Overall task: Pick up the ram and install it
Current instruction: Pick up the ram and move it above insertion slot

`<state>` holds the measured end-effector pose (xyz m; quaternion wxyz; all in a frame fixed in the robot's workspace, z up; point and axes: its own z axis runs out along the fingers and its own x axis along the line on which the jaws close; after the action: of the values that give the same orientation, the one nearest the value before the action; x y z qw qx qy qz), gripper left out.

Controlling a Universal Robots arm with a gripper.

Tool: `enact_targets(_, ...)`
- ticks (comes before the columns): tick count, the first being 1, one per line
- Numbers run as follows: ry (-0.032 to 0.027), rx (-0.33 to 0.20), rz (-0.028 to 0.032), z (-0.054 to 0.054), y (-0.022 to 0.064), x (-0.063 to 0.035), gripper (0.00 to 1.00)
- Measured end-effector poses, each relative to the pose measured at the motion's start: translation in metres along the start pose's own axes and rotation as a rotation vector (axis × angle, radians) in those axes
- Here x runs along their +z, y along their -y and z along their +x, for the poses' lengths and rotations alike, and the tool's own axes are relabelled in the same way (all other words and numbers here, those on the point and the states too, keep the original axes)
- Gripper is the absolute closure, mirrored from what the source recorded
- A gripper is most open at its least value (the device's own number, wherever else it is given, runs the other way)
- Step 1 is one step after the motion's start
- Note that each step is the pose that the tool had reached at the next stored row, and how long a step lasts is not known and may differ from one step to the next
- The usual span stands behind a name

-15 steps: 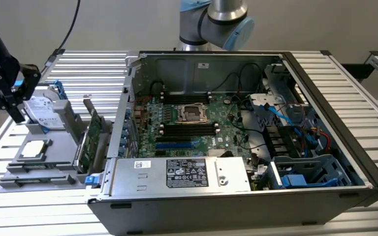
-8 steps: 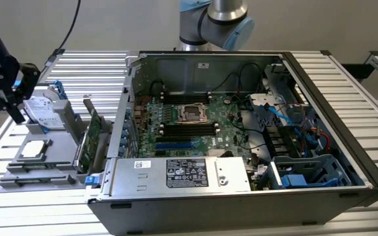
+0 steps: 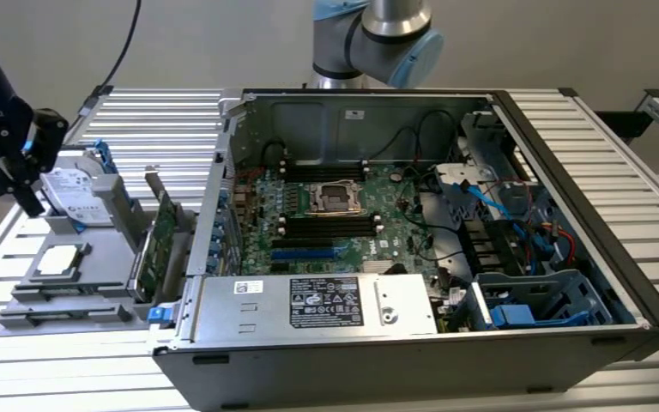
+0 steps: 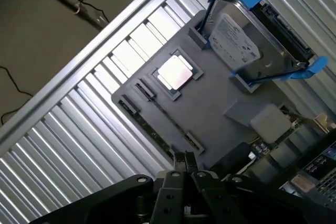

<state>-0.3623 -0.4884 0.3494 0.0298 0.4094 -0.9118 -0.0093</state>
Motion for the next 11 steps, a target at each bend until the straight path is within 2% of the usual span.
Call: enact_targets(11,-0.0082,-0.199,0.0093,0.0,0.0,0.0008,0.89)
